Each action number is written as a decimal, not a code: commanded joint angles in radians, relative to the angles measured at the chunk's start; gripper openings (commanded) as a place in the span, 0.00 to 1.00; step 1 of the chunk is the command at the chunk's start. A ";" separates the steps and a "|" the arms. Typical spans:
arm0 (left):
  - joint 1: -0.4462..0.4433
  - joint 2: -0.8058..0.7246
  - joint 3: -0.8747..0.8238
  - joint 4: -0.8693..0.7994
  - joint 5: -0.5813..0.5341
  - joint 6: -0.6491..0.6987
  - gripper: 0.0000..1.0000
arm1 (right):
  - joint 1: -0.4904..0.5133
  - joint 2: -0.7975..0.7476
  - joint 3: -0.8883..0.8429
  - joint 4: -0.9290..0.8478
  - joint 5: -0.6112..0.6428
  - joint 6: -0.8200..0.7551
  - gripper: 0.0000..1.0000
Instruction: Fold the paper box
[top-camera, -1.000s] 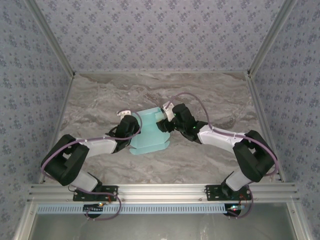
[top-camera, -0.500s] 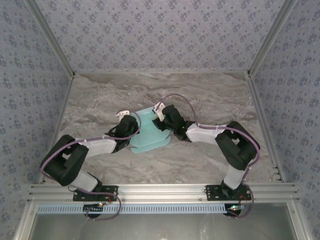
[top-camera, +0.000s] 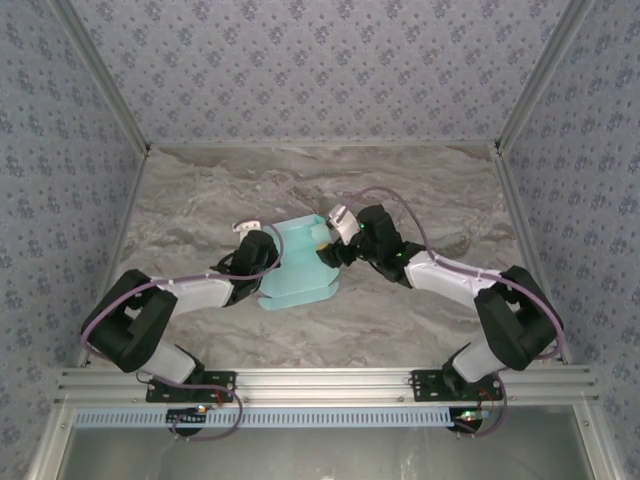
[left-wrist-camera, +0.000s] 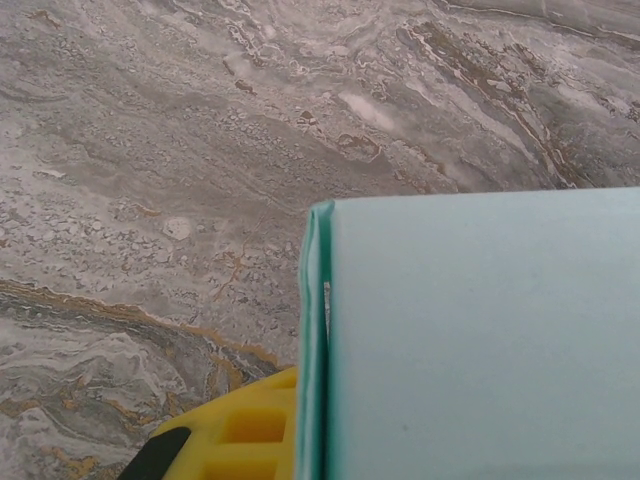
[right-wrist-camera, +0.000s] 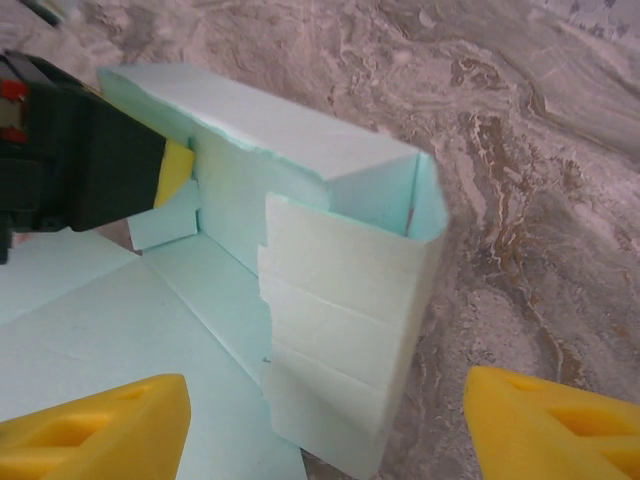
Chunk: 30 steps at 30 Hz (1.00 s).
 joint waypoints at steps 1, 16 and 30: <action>-0.001 -0.003 0.017 0.023 0.010 -0.004 0.00 | -0.028 -0.027 -0.026 -0.030 -0.076 -0.029 0.75; -0.003 -0.008 0.017 0.022 0.019 -0.012 0.00 | -0.077 0.158 0.113 0.046 -0.230 -0.057 0.53; -0.003 0.003 0.017 0.024 0.008 -0.020 0.00 | 0.144 0.302 0.209 0.139 0.541 0.099 0.35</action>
